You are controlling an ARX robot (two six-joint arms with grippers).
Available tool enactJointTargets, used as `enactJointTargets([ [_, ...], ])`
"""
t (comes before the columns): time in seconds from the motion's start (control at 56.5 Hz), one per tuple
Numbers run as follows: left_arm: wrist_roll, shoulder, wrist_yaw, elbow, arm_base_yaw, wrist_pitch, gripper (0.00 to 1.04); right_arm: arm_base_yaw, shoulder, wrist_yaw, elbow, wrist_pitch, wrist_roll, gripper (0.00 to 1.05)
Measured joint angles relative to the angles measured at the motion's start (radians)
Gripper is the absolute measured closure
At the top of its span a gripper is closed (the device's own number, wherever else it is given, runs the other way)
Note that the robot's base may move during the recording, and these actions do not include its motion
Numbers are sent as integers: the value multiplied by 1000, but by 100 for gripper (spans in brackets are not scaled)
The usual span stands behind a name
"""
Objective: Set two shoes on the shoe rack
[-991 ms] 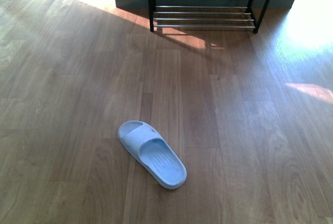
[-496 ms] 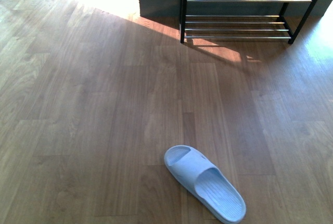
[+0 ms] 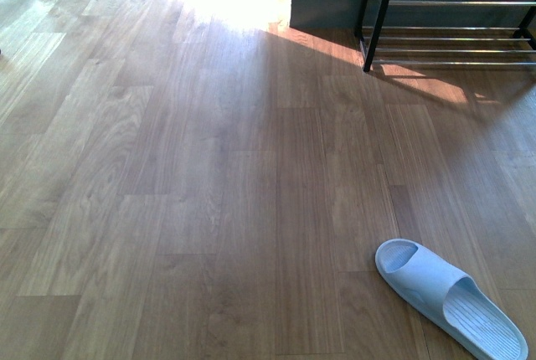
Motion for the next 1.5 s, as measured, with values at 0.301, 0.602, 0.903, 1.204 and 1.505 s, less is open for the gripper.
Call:
enactJointTargets([
  [0.301, 0, 0, 2, 0, -2, 0, 103, -199, 601, -513, 68, 294, -223, 9],
  [0.602, 0, 0, 3, 0, -2, 0, 103, -288, 1636, -497, 245, 867, -554, 9],
  [0.903, 0, 0, 3, 0, -2, 0, 103, -407, 2289, -495, 484, 982, -781, 9],
  [1.204, 0, 0, 3, 0, -2, 0, 103, -477, 2557, -478, 660, 980, -864, 9],
  [1.505, 0, 0, 3, 0, -2, 0, 103, -484, 2751, -475, 764, 985, -917, 9],
])
